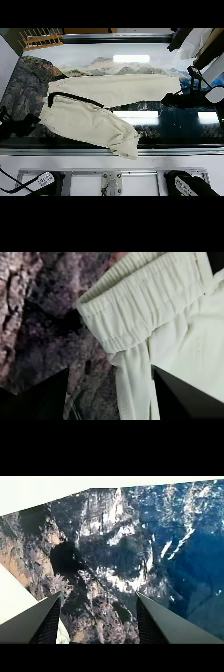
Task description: Fold the clothes and pants, and hang the long-sleeved shirts on hangers.
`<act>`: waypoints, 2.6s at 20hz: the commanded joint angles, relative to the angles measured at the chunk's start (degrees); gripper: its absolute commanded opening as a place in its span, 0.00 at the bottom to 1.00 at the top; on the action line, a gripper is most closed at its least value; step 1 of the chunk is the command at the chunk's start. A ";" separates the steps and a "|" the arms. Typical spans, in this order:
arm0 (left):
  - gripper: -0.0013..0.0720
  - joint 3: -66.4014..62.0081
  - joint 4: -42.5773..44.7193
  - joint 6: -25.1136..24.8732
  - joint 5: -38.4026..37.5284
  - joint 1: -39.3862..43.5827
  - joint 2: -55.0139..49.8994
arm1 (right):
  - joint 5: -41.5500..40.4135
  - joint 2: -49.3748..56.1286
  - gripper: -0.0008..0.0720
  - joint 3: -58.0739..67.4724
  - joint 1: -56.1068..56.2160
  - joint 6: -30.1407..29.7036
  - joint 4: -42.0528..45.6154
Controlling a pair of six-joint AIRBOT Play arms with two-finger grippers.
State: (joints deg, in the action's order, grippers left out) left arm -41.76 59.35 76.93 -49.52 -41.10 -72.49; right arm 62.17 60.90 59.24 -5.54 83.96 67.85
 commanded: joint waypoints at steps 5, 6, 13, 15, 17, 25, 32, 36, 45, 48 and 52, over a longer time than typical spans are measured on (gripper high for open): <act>0.76 -4.42 -3.87 -0.22 -0.50 4.81 -10.12 | -0.20 -0.02 0.68 -0.02 0.02 0.04 -0.04; 0.76 -4.96 -3.89 -0.17 -0.46 6.54 -10.82 | -0.20 -0.04 0.68 -0.02 0.02 0.02 -0.04; 0.05 -5.62 -3.28 0.74 -1.27 11.69 -10.88 | 3.72 -0.07 0.68 -2.97 1.14 -0.11 0.24; 0.04 -5.60 -1.49 0.31 -2.34 11.72 -9.35 | 5.60 -0.04 0.68 -7.91 3.85 0.00 -0.15; 0.04 -5.62 -0.48 0.31 -2.56 11.72 -7.76 | 5.53 0.02 0.69 -14.25 8.04 -0.04 -3.85; 0.04 -5.62 -0.50 0.33 -3.08 11.72 -5.66 | -6.58 8.63 0.93 -23.23 22.45 0.66 -11.34; 0.04 -8.07 -0.44 -0.46 -6.62 11.72 -5.53 | -2.93 9.14 0.03 -17.14 21.29 0.22 -3.28; 0.04 -12.74 -0.59 -0.68 -8.96 12.02 -1.07 | 6.58 3.69 0.02 -1.11 14.73 3.87 13.38; 0.04 -11.37 -0.52 -1.68 -10.14 13.75 5.01 | 4.85 -0.04 0.03 16.26 3.63 3.87 15.02; 0.04 -8.41 -0.50 -1.68 -8.55 15.96 5.01 | 5.20 1.25 0.04 13.55 4.24 3.87 11.63; 0.04 -5.40 -0.46 -1.70 -8.44 16.59 5.03 | 8.98 1.05 0.68 4.90 3.78 5.53 14.36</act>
State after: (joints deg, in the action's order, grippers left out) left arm -49.15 58.87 75.33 -58.24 -25.10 -67.55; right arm 68.97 61.93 68.84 -1.39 88.03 80.49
